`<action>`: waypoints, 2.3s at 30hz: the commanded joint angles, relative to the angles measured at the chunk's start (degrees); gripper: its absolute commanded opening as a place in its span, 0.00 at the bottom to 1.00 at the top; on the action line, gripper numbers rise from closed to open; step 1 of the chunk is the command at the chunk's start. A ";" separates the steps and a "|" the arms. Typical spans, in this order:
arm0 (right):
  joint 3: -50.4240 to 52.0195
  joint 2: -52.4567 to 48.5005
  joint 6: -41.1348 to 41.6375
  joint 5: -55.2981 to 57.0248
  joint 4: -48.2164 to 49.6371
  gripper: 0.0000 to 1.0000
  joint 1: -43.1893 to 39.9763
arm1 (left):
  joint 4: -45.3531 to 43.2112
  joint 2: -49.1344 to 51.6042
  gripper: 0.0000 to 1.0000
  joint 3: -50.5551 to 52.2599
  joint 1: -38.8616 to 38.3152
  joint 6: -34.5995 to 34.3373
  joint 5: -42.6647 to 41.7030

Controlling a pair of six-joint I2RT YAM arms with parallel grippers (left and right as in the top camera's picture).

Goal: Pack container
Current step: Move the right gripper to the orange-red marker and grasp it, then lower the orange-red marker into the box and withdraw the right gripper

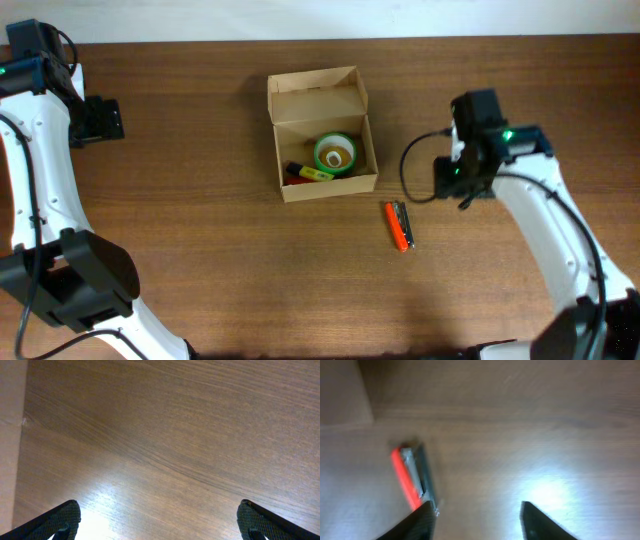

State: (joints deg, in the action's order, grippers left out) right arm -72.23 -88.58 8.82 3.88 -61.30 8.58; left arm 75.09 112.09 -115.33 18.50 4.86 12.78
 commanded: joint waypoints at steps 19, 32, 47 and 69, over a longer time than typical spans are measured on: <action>20.98 -6.29 -1.09 -7.10 20.96 0.75 11.67 | -0.07 0.50 1.00 0.28 0.15 -0.57 -0.13; 20.94 -11.23 -1.44 -7.10 27.12 0.04 11.65 | -0.07 0.50 1.00 0.28 0.15 -0.57 -0.13; -14.75 0.13 -7.32 -0.04 8.68 0.03 11.61 | -0.07 0.50 1.00 0.28 0.15 -0.57 -0.13; -42.16 -30.82 -61.13 -14.23 -7.96 0.04 23.28 | -0.07 0.50 1.00 0.28 0.15 -0.57 -0.13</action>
State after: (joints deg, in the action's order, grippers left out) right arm -112.73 -117.86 -48.47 -8.60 -68.99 31.64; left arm 74.98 112.09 -115.33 18.50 4.86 12.82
